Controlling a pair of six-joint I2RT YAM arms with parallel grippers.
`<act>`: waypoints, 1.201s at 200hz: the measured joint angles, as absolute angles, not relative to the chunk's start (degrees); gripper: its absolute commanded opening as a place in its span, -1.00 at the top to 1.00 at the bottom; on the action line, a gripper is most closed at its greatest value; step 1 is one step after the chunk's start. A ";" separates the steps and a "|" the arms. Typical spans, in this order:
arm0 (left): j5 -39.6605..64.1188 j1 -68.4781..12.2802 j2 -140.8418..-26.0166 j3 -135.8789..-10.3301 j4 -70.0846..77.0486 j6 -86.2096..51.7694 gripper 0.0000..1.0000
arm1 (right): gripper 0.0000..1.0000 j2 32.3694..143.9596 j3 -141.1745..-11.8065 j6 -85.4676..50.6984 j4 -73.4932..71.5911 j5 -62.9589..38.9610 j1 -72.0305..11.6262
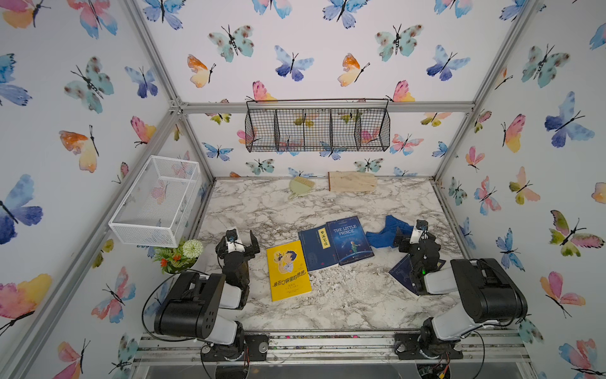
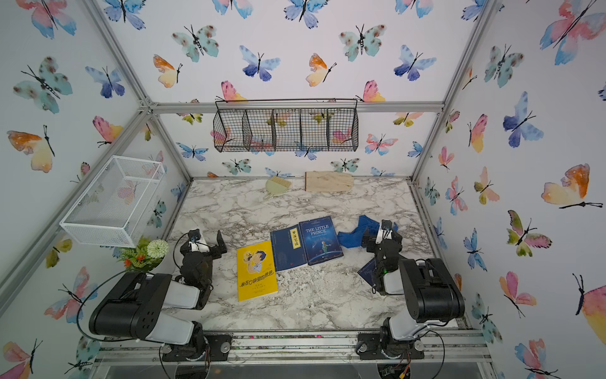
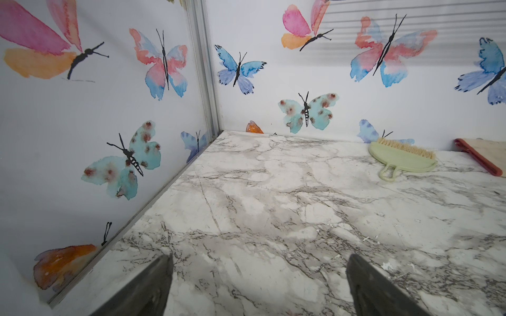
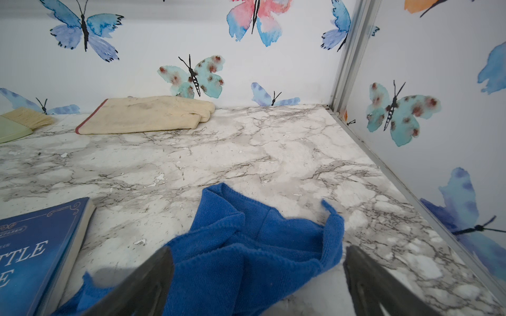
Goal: Wipe the cover of the book
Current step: Reset both arms
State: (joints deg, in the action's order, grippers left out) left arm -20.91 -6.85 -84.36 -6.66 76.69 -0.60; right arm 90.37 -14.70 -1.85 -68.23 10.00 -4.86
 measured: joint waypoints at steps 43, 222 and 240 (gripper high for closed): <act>-20.93 -6.85 -84.03 -2.44 81.19 -0.69 -0.97 | -0.97 90.37 -14.70 -1.83 -68.23 10.00 -4.86; -22.20 -6.87 -83.35 -5.45 77.41 -0.67 -0.97 | -0.97 90.37 -14.70 -1.85 -68.23 10.00 -4.86; -22.31 -6.94 -83.31 -5.37 77.32 -0.67 -0.97 | -0.97 90.37 -14.70 -1.83 -68.23 10.00 -4.86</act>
